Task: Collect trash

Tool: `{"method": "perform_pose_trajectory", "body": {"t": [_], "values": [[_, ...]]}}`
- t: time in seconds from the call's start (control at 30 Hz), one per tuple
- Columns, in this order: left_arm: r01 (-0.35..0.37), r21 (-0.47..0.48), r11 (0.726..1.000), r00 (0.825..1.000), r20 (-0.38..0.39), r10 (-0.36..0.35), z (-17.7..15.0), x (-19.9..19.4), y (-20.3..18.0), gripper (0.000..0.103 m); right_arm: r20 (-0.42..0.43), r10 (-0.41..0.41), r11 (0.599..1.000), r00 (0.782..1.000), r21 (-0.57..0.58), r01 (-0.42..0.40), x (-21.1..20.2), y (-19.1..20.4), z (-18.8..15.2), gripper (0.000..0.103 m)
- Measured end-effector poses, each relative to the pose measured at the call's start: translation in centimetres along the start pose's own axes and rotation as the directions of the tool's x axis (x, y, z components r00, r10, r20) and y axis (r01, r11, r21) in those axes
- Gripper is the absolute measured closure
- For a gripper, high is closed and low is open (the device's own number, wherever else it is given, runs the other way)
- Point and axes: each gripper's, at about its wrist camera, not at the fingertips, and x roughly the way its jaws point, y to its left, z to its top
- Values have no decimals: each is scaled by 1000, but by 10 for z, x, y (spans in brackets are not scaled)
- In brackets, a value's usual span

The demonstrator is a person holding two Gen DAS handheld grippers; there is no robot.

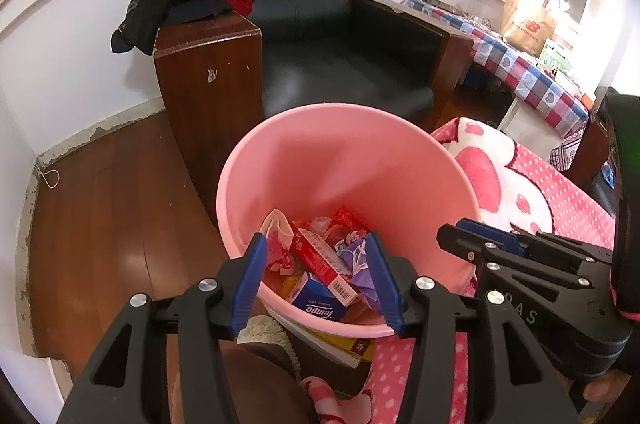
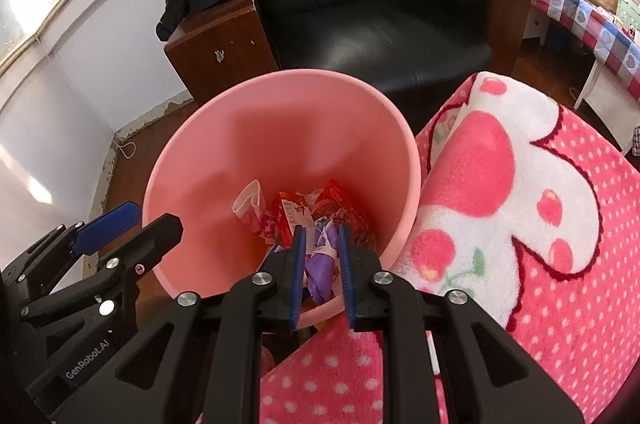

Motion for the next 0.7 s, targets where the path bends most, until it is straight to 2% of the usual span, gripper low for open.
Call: {"method": "perform_pose_trajectory", "body": {"t": [0.5,0.7], "values": [[8,-15,1000,998,56,-7,-8,-28,-6,52,83,1,999,997,-34,2,-37,6,-21,86],[6,-20,1000,997,75,-5,-11,-38,-8,52,91,5,1000,996,-24,-3,-46,2,-30,86]]}}
